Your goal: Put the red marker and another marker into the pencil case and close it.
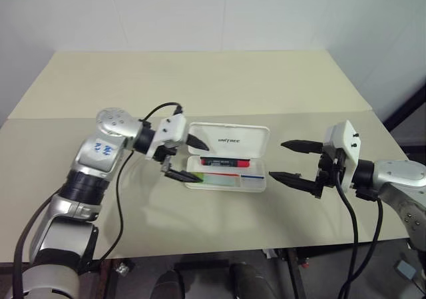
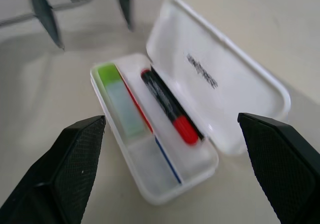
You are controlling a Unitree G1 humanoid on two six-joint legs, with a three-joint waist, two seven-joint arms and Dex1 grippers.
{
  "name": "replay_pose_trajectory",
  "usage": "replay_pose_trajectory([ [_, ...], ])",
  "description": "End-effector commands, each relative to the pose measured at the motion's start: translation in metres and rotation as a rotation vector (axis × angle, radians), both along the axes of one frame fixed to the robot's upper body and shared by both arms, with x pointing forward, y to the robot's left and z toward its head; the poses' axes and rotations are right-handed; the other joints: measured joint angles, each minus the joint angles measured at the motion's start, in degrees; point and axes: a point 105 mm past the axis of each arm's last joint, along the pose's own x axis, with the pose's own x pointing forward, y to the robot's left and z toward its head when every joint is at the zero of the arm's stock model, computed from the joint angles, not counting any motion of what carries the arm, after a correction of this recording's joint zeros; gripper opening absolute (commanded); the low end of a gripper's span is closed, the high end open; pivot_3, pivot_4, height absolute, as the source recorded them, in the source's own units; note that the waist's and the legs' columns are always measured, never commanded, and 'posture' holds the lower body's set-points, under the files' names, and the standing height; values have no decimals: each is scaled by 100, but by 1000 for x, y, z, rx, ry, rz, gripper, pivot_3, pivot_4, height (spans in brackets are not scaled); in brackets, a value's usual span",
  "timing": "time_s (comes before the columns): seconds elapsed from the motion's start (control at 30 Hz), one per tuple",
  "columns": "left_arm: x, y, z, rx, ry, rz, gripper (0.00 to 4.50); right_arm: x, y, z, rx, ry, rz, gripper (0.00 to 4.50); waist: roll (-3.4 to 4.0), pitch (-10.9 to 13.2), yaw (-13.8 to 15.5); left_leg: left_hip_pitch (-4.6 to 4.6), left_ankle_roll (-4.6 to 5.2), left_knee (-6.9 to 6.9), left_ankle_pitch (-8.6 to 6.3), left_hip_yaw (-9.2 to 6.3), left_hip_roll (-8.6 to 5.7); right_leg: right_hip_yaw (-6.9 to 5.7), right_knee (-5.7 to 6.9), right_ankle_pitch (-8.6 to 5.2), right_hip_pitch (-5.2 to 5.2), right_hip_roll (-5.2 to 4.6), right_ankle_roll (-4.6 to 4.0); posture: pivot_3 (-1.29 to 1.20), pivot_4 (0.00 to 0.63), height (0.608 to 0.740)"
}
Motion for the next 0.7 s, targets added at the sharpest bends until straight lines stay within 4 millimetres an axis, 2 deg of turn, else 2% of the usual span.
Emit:
replay_pose_trajectory([
  [0.03, -11, 18, 9, -53, -4, -7, 4468, 2, -23, -1, -116, 32, -160, 4500, 0, 0, 0, 0, 1, 0, 0, 1, 0, 0, -2, -1, -1, -3, -1, 0, 150, 740],
  [0.17, -11, 29, 9, -102, -24, 34, 4468, -1, -39, -11, -164, 116, -274, 4500, -1, 0, 43, -4, 2, 2, -1, 0, -1, -2, -8, -2, -1, -4, -5, 0, 150, 740],
  [0.3, -5, 27, 19, -185, -60, 73, 4468, 8, -61, -23, -196, 201, -478, 4500, -1, 0, 48, -4, 4, 3, -1, 2, -1, -1, -15, -1, 1, -5, -9, 0, 150, 740],
  [0.53, -5, 21, 24, -212, -85, 73, 4468, 21, -73, -39, -181, 304, -654, 4500, -1, 0, 5, -4, 6, -3, 0, 4, 0, 0, -16, 2, -2, -5, -11, 0, 150, 740],
  [0.7, -5, 27, 35, -237, -106, 86, 4468, 22, -66, -54, -115, 416, -682, 4500, 0, 0, -12, -6, 6, -10, 0, 4, 0, 0, -16, 5, -8, -3, -5, 0, 150, 740],
])
